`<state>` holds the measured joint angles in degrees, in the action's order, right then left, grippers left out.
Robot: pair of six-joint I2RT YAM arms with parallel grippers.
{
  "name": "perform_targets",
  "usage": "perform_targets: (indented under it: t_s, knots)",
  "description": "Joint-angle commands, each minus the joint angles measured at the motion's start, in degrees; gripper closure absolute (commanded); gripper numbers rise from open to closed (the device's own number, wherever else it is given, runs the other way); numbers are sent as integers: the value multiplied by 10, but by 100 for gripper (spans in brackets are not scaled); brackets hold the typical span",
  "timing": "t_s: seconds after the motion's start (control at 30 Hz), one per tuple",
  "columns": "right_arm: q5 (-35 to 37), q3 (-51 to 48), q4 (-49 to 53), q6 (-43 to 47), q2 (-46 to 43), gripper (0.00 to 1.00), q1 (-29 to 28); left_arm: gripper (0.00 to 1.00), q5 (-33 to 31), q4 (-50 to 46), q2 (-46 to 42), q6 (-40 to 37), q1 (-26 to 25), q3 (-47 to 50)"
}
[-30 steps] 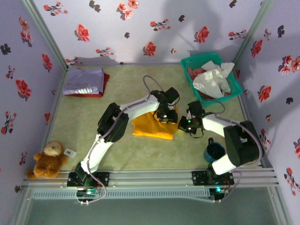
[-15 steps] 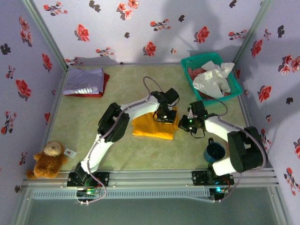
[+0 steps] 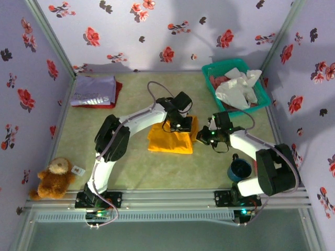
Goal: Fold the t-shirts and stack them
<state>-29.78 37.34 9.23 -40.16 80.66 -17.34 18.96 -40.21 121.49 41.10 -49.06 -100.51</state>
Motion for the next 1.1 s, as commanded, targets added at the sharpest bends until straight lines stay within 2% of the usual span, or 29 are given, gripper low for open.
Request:
perform_targets:
  t_s: [0.0,0.43,0.63,0.77,0.93,1.07]
  knots:
    - [-45,-3,-62,-32,17,100,5,95,31,21,-18,16,5,13]
    - [-140,-33,-287,-134,127,100,11,95,41,31,-27,32,5,-4]
    - [-151,-28,-266,-119,123,100,11,95,43,30,-31,34,5,-9]
    - [-163,-26,-261,-104,155,100,11,95,43,30,-31,35,5,-12]
    - [-146,-18,-263,-91,214,100,12,95,44,33,-30,38,5,-8]
    - [-127,-21,-257,-87,224,100,12,95,47,43,-30,42,5,9]
